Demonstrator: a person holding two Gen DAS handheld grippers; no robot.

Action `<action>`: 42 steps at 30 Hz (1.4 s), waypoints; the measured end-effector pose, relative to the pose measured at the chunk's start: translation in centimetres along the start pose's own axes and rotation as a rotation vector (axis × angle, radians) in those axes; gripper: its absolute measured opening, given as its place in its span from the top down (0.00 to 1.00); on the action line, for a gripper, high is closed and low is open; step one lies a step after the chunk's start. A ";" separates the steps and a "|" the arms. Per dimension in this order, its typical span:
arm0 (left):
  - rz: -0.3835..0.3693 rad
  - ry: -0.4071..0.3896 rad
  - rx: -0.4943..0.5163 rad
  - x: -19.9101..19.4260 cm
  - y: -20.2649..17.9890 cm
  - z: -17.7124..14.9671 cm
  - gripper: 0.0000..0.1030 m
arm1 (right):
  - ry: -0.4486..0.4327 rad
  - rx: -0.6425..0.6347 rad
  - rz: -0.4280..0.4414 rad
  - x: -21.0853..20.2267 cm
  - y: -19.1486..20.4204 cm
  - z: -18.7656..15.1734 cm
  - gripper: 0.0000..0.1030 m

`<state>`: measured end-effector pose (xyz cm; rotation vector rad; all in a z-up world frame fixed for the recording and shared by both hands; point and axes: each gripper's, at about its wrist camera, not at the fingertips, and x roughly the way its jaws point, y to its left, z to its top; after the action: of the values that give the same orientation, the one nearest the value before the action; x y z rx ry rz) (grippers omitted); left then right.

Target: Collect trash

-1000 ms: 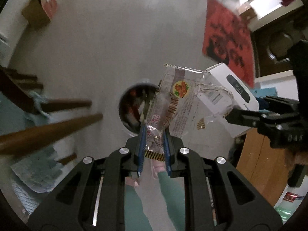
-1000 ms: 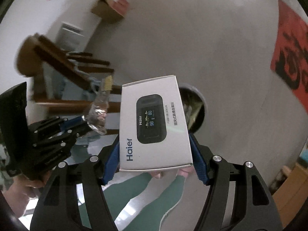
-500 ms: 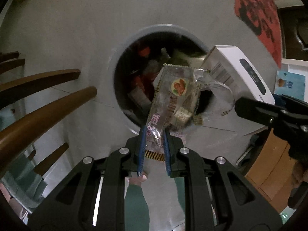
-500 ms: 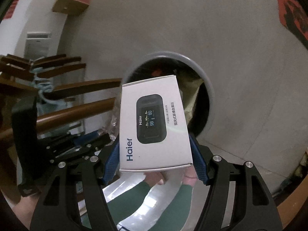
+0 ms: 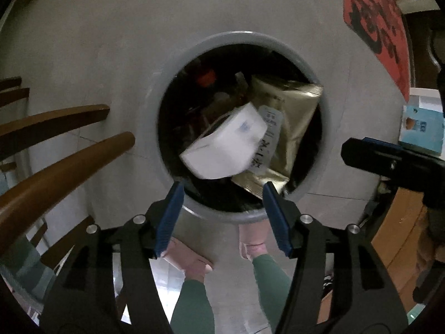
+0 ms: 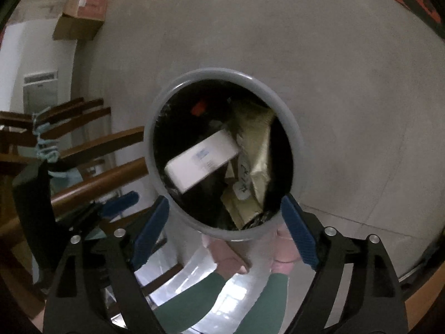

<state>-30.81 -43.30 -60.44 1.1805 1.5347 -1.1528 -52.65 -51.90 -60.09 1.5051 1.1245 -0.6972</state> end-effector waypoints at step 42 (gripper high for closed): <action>0.245 -0.775 -0.430 -50.9 3.2 -26.7 0.07 | -0.331 -1.010 0.027 -39.3 37.7 -20.4 0.15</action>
<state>-20.75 -26.28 -6.36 0.5098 0.9344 -0.8953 -35.98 -42.39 -5.19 0.5178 0.9606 -0.2488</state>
